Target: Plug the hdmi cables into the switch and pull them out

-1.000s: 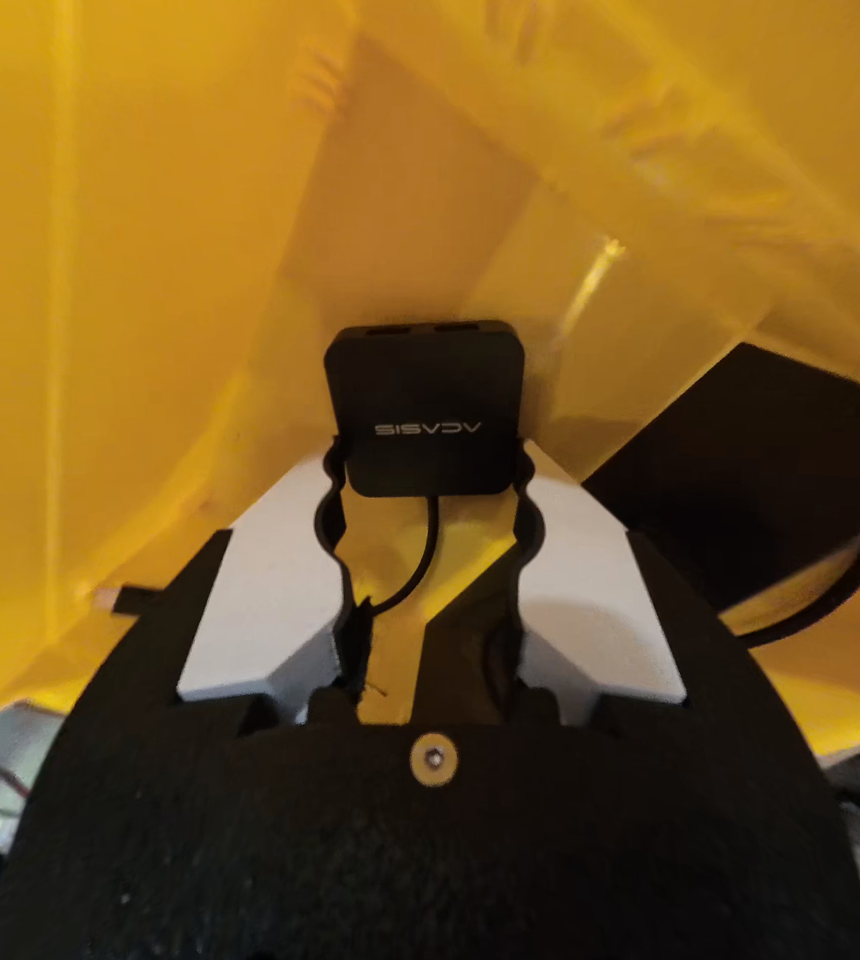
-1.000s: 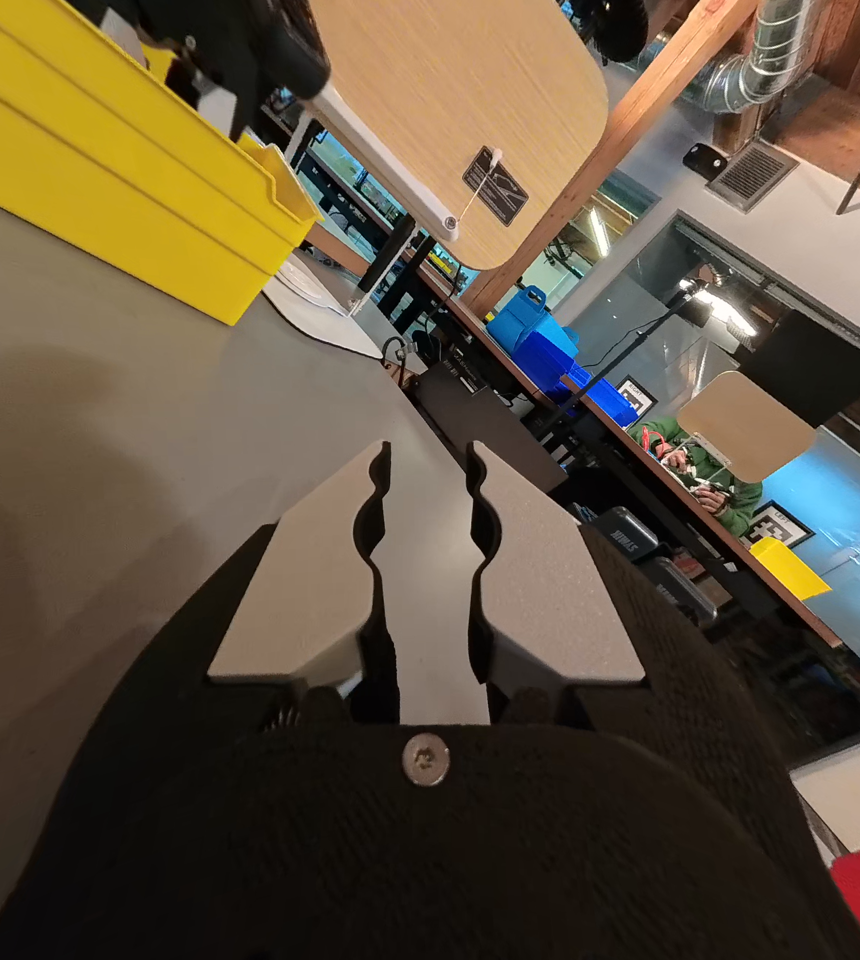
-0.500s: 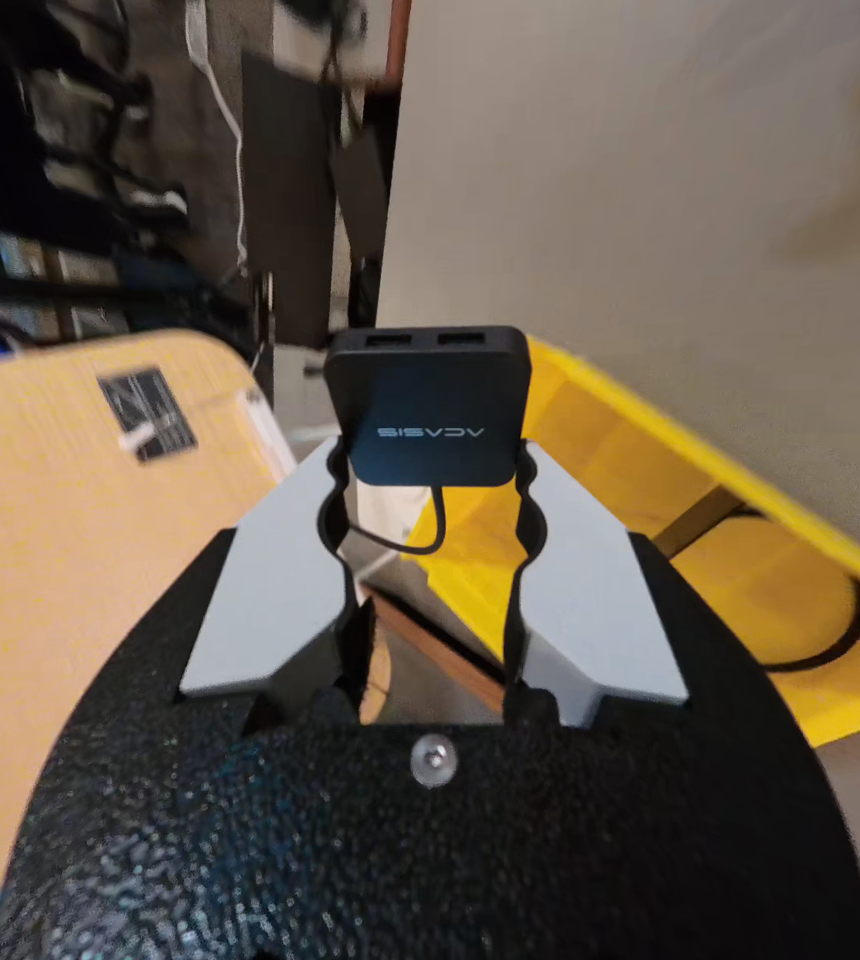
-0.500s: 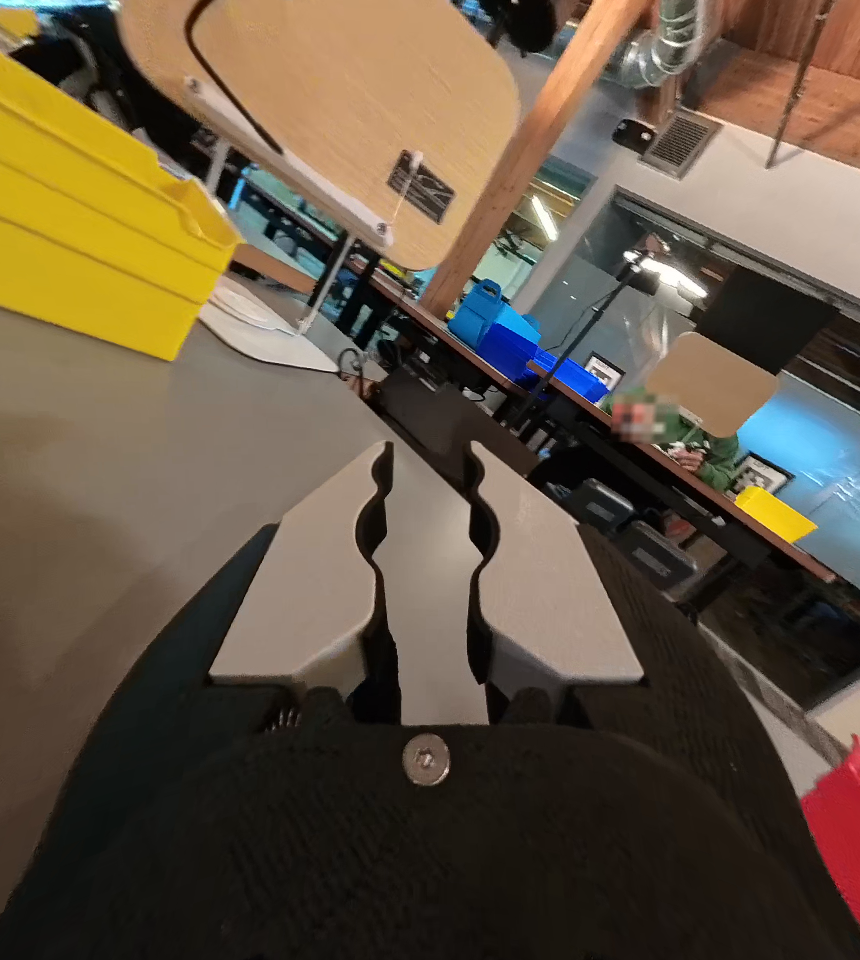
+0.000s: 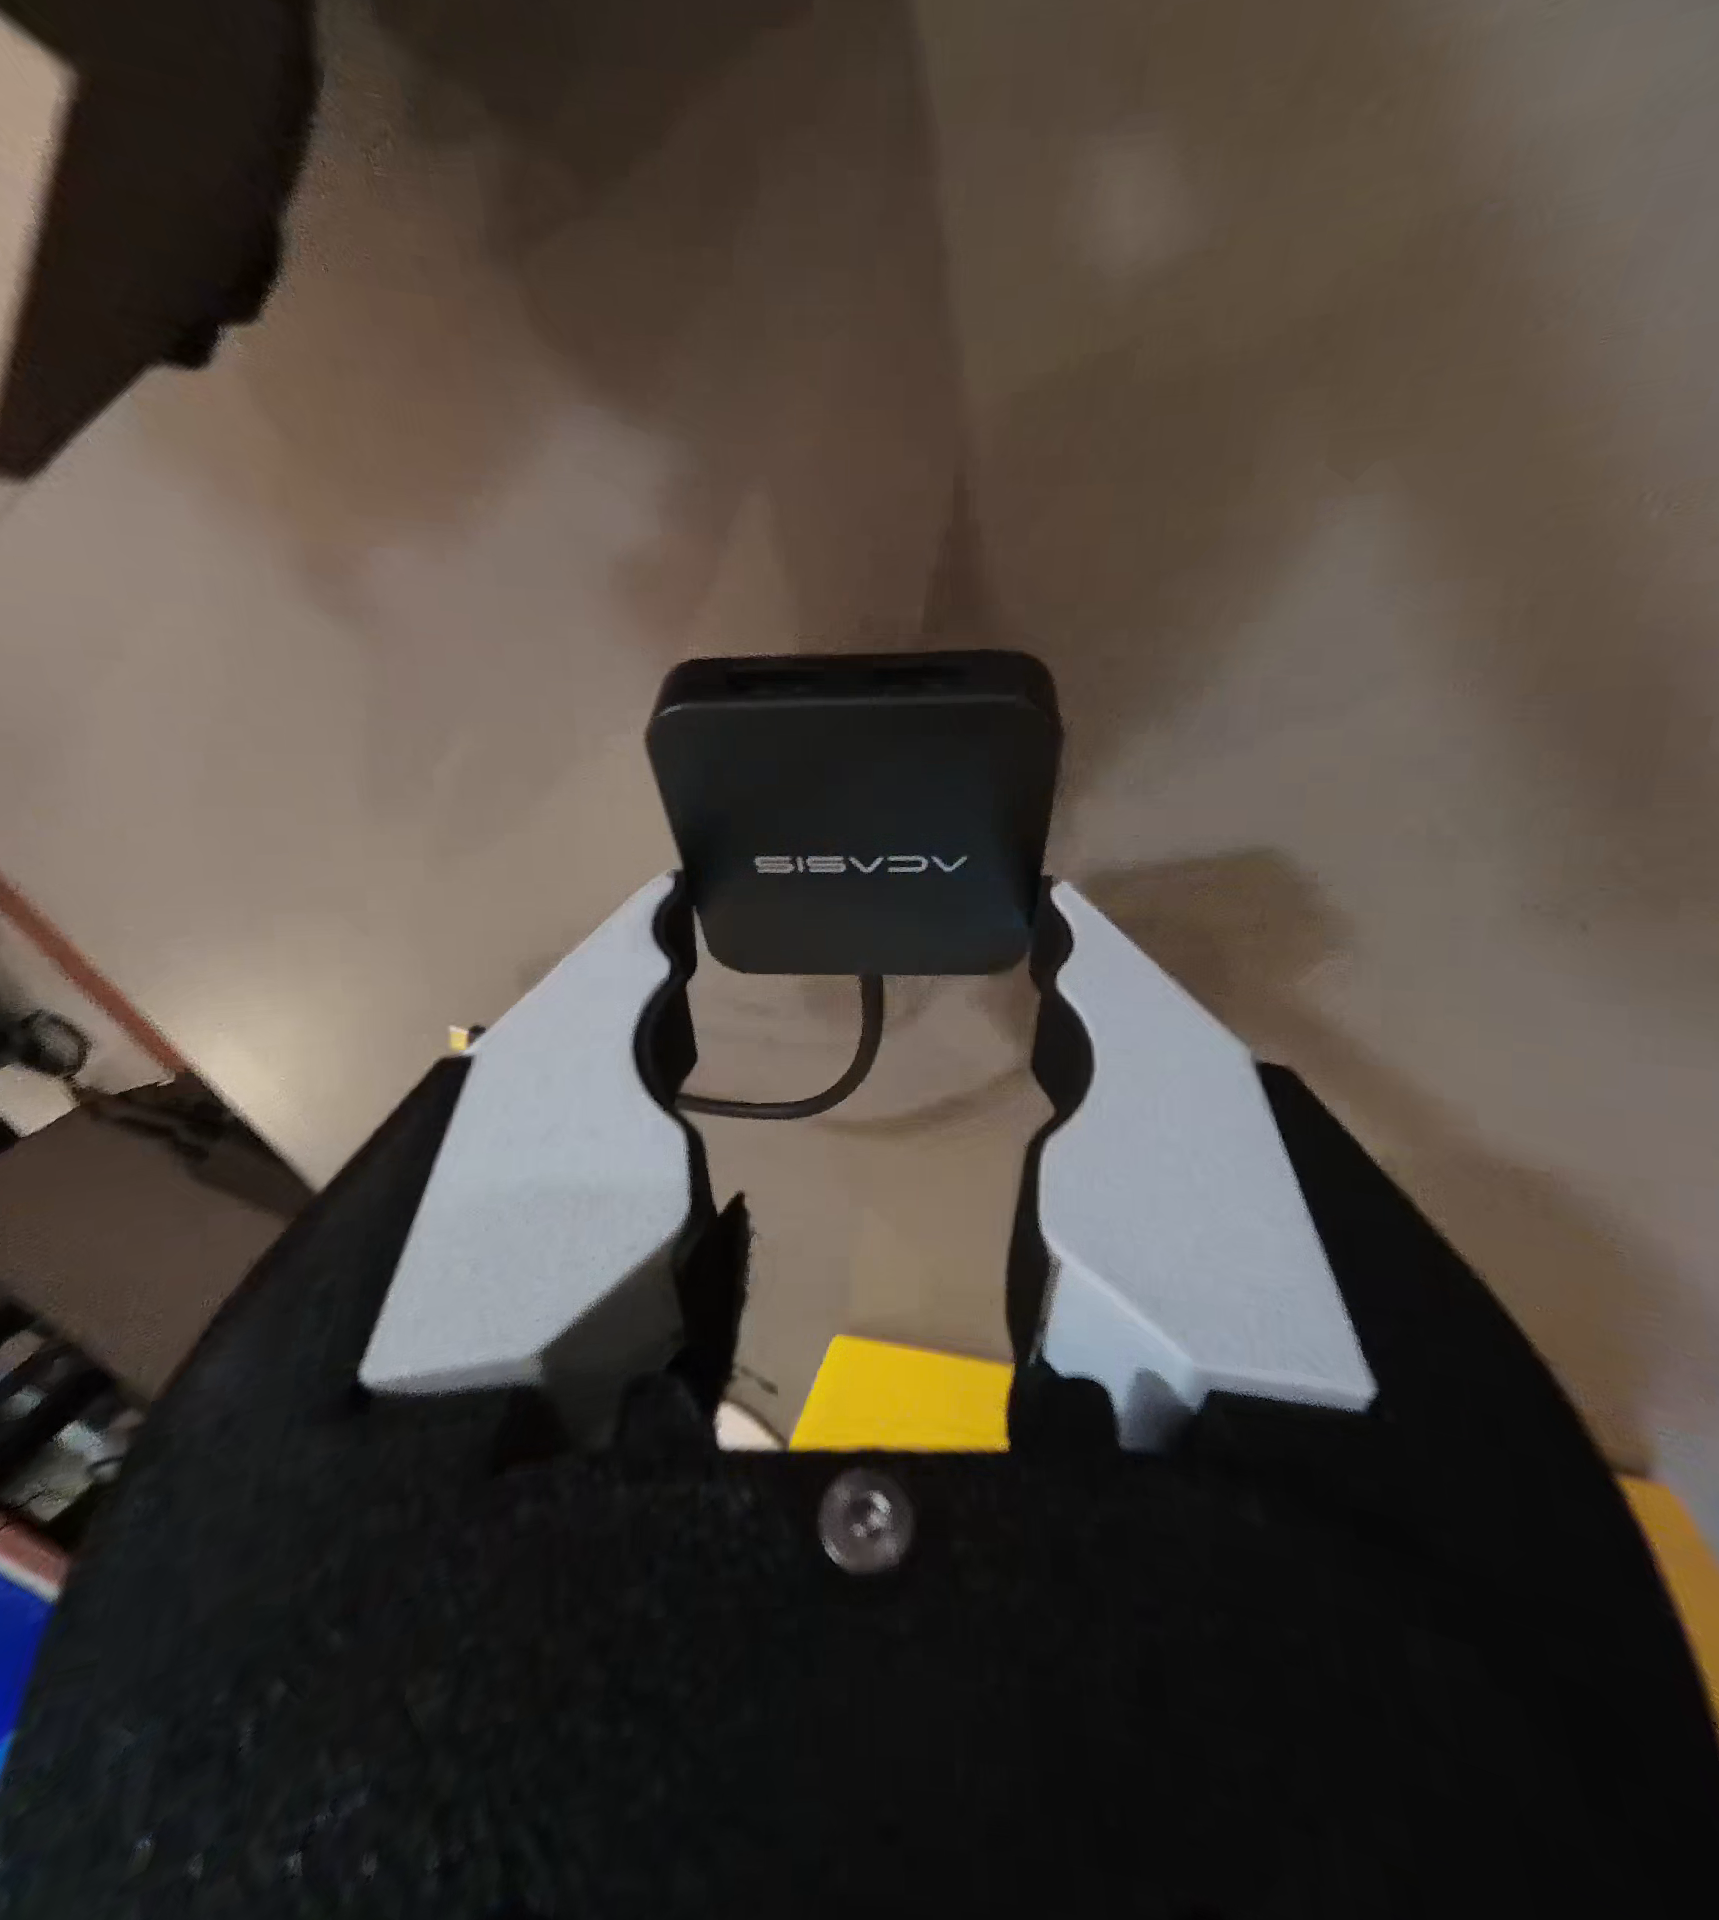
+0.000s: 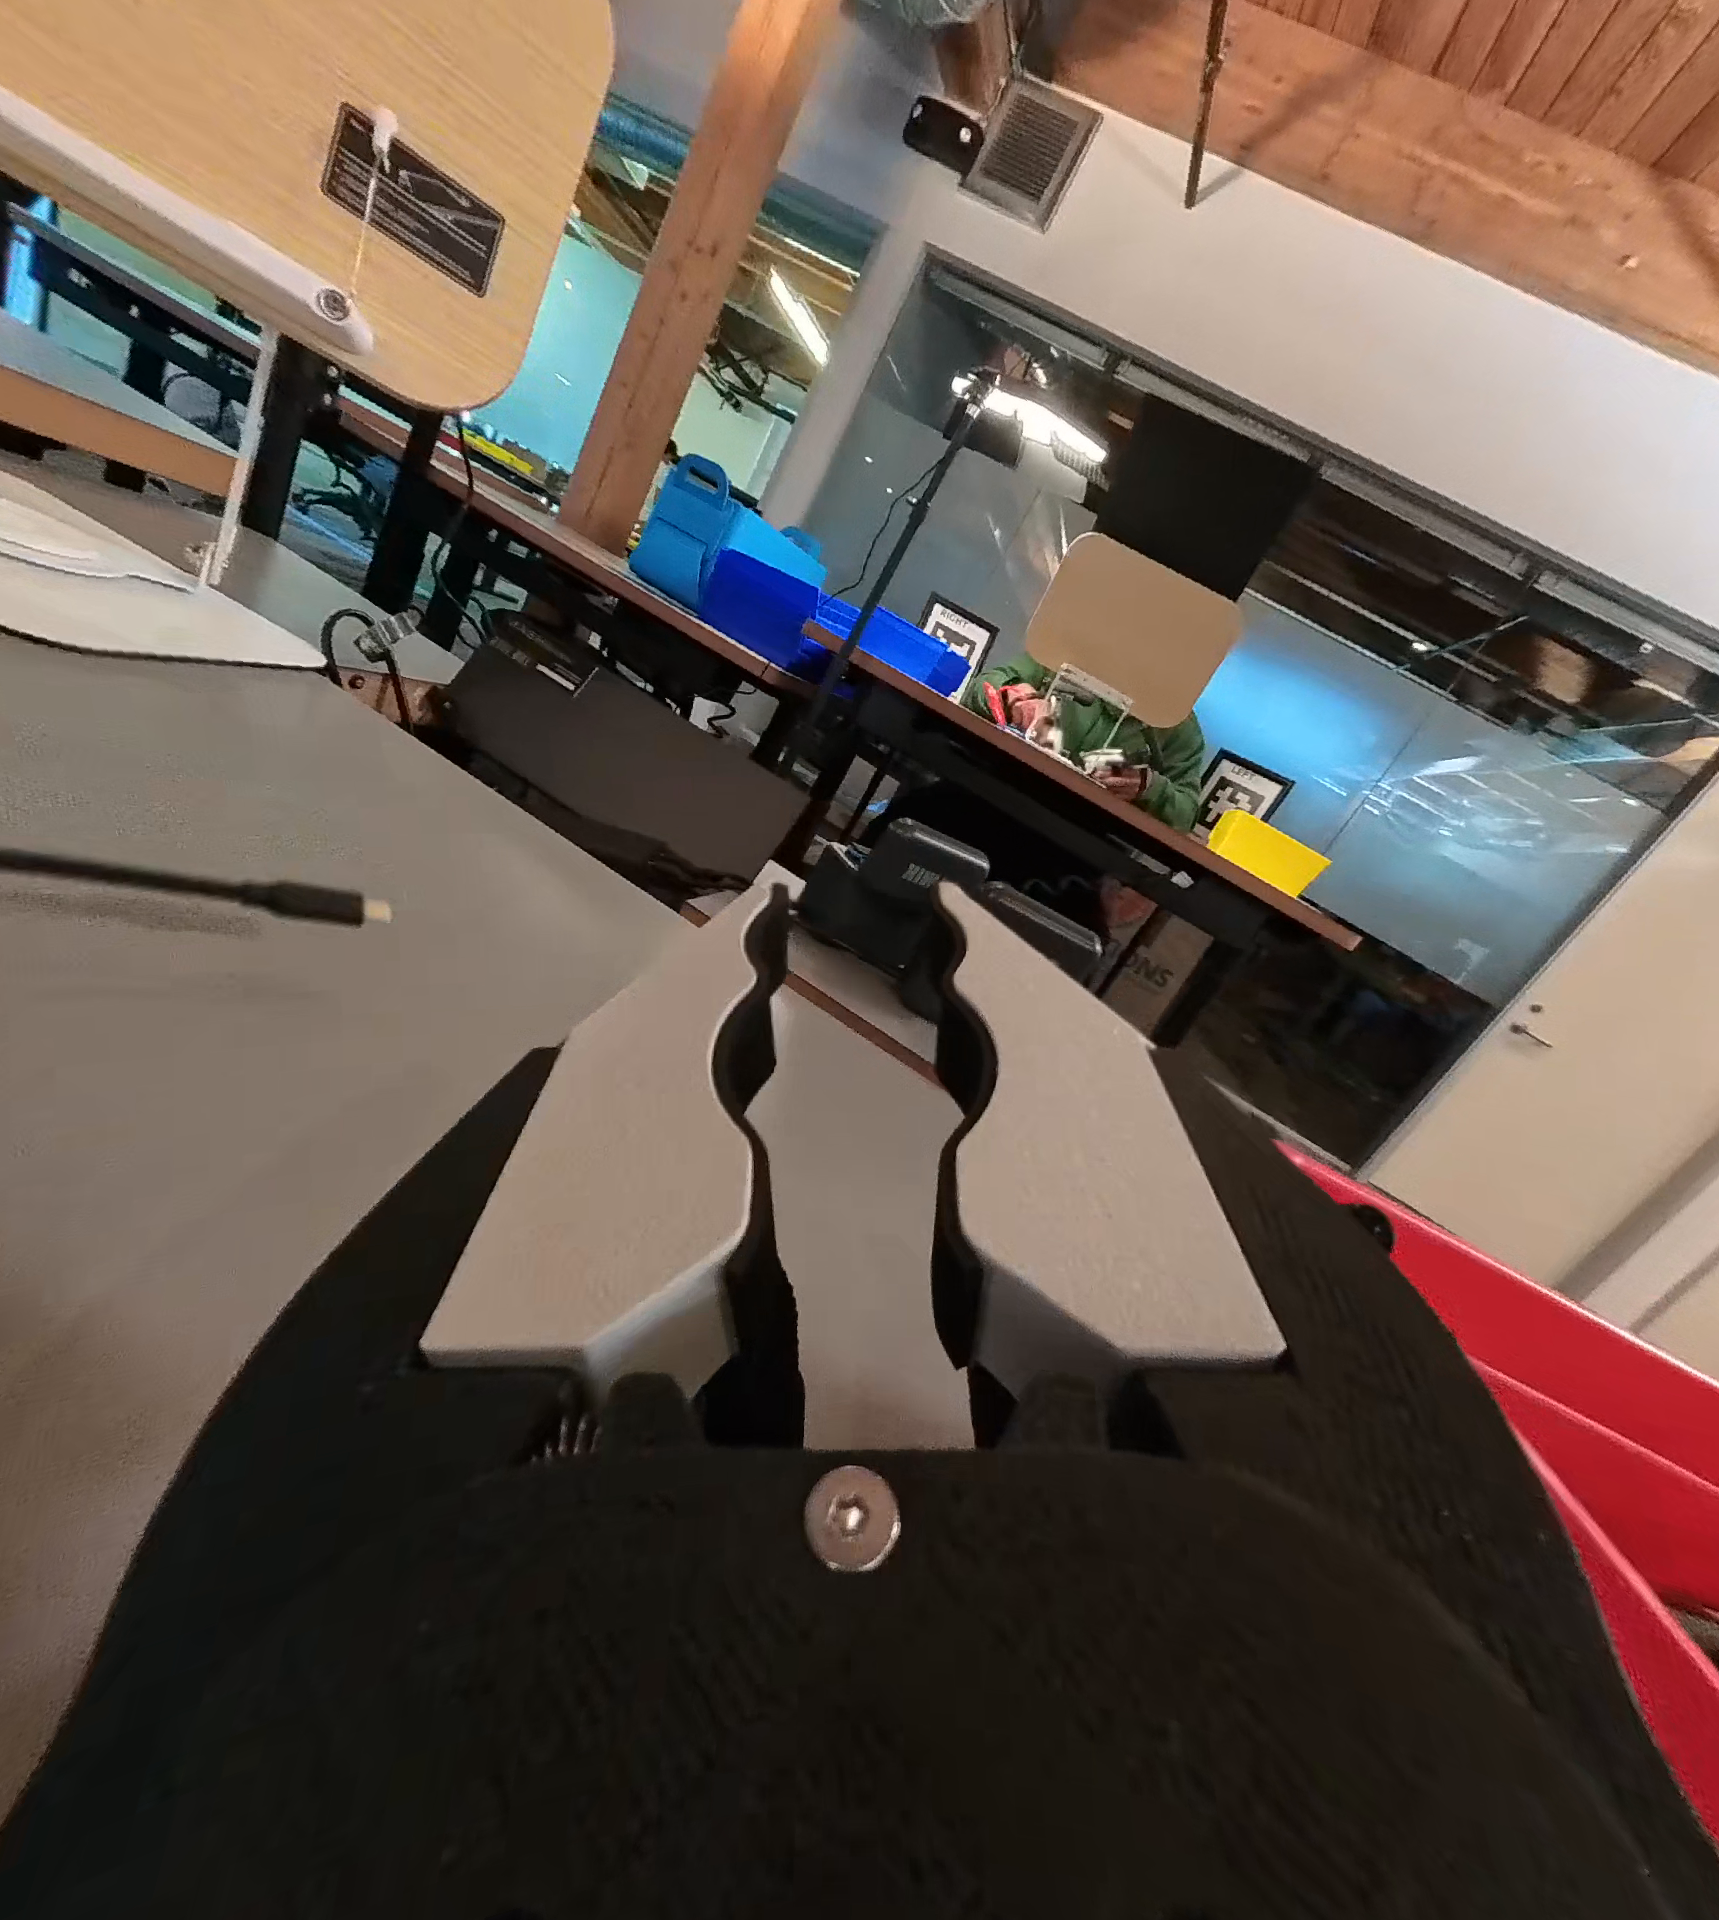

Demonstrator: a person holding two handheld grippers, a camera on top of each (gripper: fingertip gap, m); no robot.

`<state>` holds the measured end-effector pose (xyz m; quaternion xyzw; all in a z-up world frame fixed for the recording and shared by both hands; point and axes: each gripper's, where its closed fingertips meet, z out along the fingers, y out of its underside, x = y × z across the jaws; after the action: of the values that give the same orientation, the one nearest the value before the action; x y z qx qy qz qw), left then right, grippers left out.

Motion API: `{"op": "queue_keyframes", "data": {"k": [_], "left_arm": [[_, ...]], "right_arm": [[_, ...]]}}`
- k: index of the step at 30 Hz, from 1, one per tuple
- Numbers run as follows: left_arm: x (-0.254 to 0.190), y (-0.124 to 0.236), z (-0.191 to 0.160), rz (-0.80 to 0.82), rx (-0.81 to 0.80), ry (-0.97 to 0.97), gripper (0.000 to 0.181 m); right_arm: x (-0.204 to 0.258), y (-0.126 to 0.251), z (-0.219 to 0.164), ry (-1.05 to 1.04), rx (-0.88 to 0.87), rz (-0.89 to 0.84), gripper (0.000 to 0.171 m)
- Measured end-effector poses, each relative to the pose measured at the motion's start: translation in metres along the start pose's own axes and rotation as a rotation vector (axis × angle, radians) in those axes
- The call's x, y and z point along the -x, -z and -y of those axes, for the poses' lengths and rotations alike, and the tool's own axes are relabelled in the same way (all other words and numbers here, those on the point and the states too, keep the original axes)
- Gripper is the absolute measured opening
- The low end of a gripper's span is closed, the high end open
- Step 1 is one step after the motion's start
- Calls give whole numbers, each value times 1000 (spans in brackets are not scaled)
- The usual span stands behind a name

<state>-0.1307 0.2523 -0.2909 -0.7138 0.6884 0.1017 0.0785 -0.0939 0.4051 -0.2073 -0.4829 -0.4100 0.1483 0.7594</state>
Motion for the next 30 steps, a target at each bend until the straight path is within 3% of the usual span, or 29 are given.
{"op": "queue_keyframes", "data": {"k": [3,5,8,11,14,17,19,21,23,27,30], "left_arm": [[-10,-19,8,-49,-31,61,63],[-10,-21,6,-18,-37,99,82],[-9,10,-20,133,16,189,94],[-9,83,-89,479,162,318,78],[-47,142,-194,652,344,714,70],[-122,140,-280,524,408,1360,73],[-151,113,-296,363,284,1581,71],[-167,90,-316,299,244,1686,67],[-189,71,-340,255,336,1744,61],[-206,33,-336,87,284,1836,55],[-219,23,-344,54,396,1851,53]], "right_arm": [[6,-2,-1,11,5,27,24],[10,-2,-1,20,6,43,25],[9,-1,-3,2,9,49,25],[6,-2,-3,-31,9,48,25],[7,-5,-5,-25,16,43,25],[12,-7,-5,3,20,54,25],[12,-6,-5,8,20,56,25],[12,-5,-4,3,18,58,25],[12,-5,-4,-2,14,61,25],[14,-5,-4,7,14,69,25],[15,-5,-4,10,14,73,24]]}}
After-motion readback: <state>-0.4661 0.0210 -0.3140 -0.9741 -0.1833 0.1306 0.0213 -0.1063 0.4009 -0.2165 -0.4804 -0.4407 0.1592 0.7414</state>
